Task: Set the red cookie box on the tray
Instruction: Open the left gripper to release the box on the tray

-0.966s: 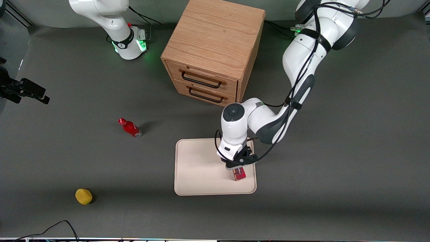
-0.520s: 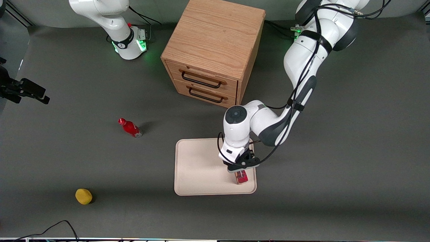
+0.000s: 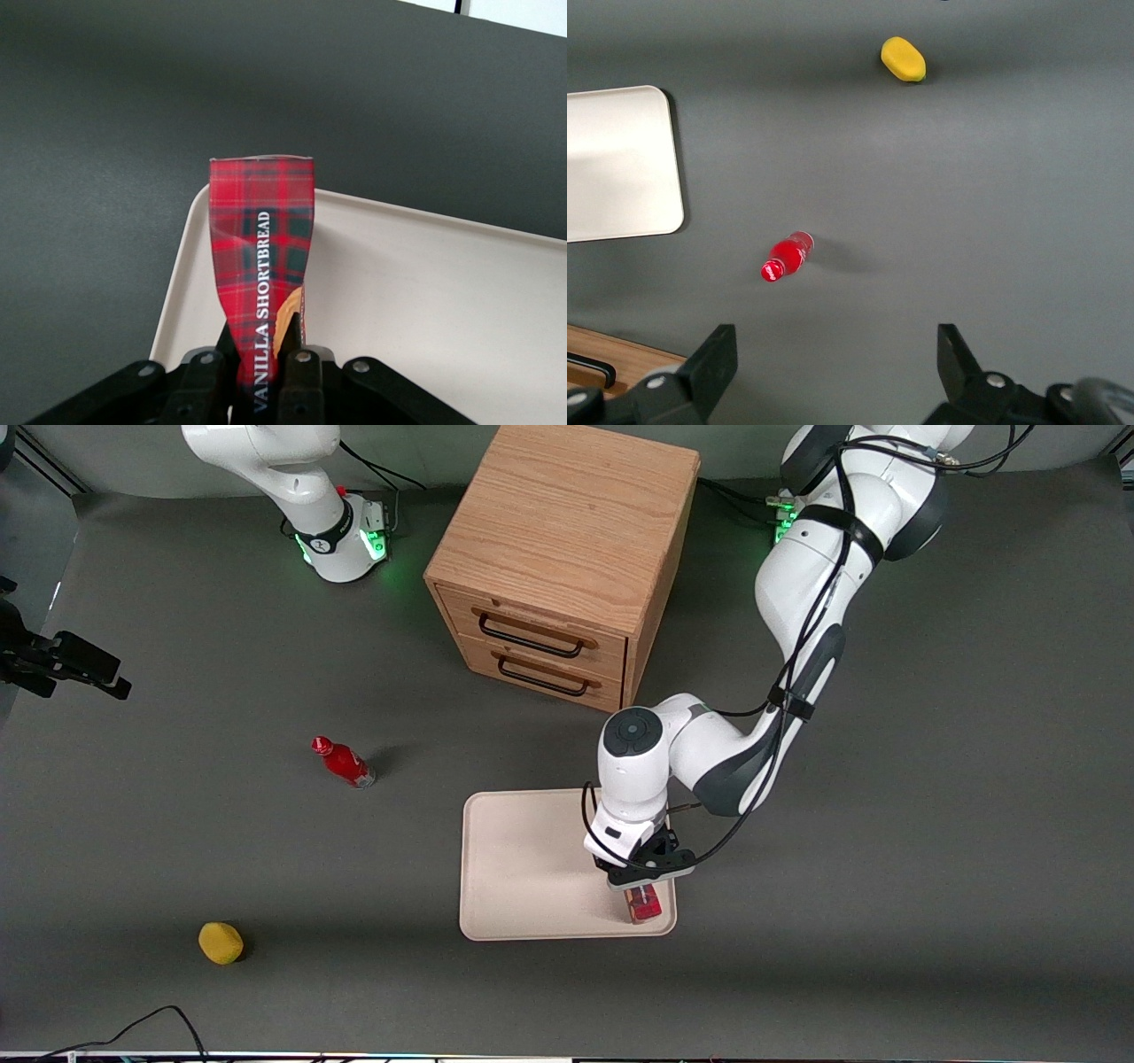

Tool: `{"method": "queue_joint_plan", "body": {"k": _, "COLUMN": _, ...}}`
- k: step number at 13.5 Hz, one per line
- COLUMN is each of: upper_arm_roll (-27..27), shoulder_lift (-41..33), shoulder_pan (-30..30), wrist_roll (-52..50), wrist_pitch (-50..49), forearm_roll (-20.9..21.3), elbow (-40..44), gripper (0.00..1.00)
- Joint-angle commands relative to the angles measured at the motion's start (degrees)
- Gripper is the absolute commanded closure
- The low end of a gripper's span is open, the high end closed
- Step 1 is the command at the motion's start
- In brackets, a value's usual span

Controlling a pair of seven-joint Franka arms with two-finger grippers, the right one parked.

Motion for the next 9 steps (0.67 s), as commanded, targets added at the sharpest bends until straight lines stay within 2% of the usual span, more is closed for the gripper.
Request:
{"method": "queue_joint_plan", "body": {"k": 1, "upper_arm_roll": 0.21, "shoulder_lift": 2.02, "shoulder_pan": -0.61, "wrist_roll": 0.48, "wrist_pitch": 0.23, "forearm_roll": 0.68, "elbow": 1.94, "gripper": 0.82}}
{"method": "queue_joint_plan", "body": {"k": 2, "upper_arm_roll": 0.21, "shoulder_lift": 2.37, "shoulder_pan": -0.61, "wrist_roll": 0.4, "wrist_pitch": 0.49, "forearm_roll": 0.86, "elbow": 1.94, "gripper": 0.82}}
{"method": "queue_joint_plan", "body": {"k": 3, "upper_arm_roll": 0.21, "shoulder_lift": 2.37, "shoulder_pan": -0.79, "wrist_roll": 0.39, "wrist_pitch": 0.5, "forearm_roll": 0.95, "elbow": 1.94, "gripper": 0.77}}
{"method": "queue_joint_plan", "body": {"k": 4, "upper_arm_roll": 0.21, "shoulder_lift": 2.37, "shoulder_pan": -0.79, "wrist_roll": 0.39, "wrist_pitch": 0.5, "forearm_roll": 0.95, "elbow": 1.86, "gripper": 0.63}}
{"method": "queue_joint_plan", "body": {"k": 6, "upper_arm_roll": 0.21, "shoulder_lift": 2.37, "shoulder_pan": -0.79, "wrist_roll": 0.39, "wrist_pitch": 0.5, "forearm_roll": 0.95, "elbow": 1.85, "gripper": 0.0}}
{"method": "queue_joint_plan", "body": {"k": 9, "upper_arm_roll": 0.13, "shoulder_lift": 2.11, "shoulder_pan": -0.61, "wrist_roll": 0.66, "wrist_pitch": 0.5, "forearm_roll": 0.68, "elbow": 2.03, "gripper": 0.0}}
